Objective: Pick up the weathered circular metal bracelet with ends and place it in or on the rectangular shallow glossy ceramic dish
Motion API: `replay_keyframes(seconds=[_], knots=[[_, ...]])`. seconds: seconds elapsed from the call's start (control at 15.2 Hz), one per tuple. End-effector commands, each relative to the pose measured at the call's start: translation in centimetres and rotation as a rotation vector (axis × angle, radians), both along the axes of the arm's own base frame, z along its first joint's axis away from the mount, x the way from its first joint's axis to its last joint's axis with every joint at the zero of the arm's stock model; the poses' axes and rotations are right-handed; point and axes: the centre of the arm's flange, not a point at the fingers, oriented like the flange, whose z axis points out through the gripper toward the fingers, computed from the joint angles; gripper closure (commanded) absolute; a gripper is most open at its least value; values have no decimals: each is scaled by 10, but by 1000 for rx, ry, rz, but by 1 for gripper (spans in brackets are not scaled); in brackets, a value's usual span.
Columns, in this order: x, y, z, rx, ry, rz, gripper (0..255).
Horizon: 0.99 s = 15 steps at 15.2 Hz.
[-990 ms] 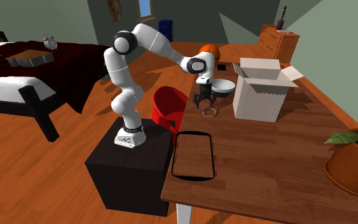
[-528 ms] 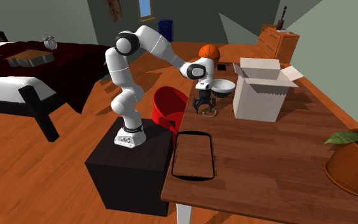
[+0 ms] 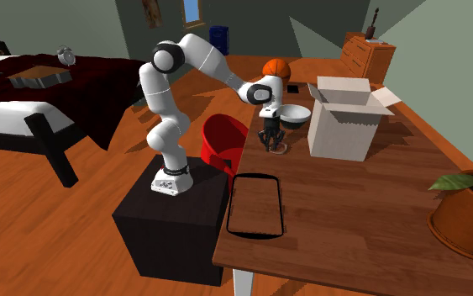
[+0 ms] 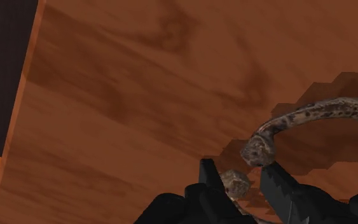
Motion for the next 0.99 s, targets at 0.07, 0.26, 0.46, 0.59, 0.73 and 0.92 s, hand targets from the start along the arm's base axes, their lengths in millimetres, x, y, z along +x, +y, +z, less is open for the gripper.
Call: replay_keyframes(seconds=[0.07, 0.26, 0.46, 0.59, 0.73, 0.92], knots=[[-5, -6, -6, -10, 33, -9, 255], [-5, -3, -8, -11, 33, -9, 255], [-4, -3, -6, -10, 33, -9, 255], [-4, -3, 5, -10, 33, -9, 255], [-4, -3, 15, -10, 33, -9, 255], [-4, -3, 31, -10, 33, -9, 255]])
